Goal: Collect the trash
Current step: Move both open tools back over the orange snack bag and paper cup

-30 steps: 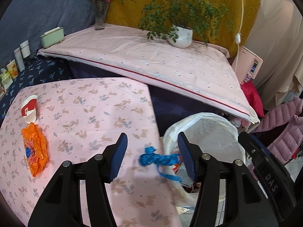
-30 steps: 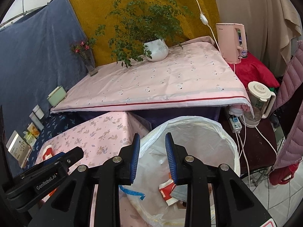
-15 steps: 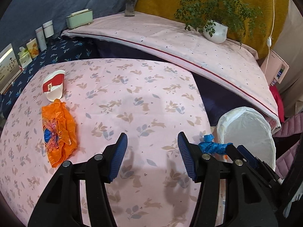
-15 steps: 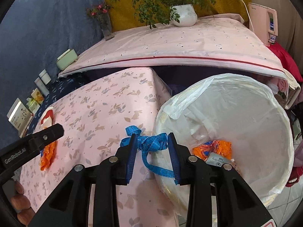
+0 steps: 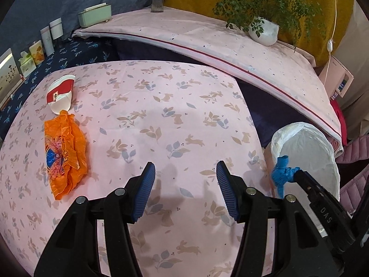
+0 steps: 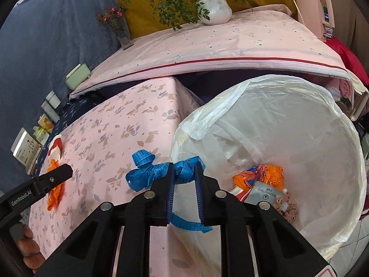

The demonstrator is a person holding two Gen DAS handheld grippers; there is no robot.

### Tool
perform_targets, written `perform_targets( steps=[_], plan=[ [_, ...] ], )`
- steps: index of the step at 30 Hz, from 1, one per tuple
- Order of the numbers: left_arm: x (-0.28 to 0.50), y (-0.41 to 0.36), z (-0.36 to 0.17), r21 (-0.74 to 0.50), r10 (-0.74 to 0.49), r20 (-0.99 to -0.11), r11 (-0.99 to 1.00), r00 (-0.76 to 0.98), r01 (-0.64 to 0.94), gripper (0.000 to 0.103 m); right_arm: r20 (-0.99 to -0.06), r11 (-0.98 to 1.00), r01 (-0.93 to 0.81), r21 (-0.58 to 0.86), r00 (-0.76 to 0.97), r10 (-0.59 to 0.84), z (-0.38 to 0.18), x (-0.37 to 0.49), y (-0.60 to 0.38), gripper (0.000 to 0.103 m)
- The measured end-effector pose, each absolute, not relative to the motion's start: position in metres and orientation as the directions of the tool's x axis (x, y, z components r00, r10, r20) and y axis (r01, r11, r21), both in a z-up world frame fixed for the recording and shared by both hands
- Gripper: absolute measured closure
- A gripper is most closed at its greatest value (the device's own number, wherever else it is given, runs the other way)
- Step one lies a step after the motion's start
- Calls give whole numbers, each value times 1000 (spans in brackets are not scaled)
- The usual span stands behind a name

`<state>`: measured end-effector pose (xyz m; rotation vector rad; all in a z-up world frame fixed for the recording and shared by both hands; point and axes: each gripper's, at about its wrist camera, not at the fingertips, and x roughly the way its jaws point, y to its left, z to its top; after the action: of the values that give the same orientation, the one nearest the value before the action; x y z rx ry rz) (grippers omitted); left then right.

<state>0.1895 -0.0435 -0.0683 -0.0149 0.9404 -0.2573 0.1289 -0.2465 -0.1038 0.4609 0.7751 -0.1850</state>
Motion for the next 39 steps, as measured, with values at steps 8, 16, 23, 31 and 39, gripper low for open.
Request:
perform_targets(
  steps=[8,16,23,31,39],
  plan=[
    [185,-42,-65,-142,-235,-794,969,560,204,41,-690,866,435,247,707,-158,-78,107,-271,77],
    [184,-20,-56,-145,-222,-778,974,587,176,37,-661,921,306,243,747,-74,-52,121,-221,60],
    [194,38,-60,-142,-162,-778,987,607,81,34,-673,966,144,216,739,40,-53,149,-139,57],
    [216,139,-70,-106,-32,-786,991,617,-83,29,-695,979,-14,206,702,156,-62,182,-48,47],
    [242,205,-70,-108,13,-788,981,616,-159,18,-732,974,-105,201,644,221,-85,220,26,45]
  ],
)
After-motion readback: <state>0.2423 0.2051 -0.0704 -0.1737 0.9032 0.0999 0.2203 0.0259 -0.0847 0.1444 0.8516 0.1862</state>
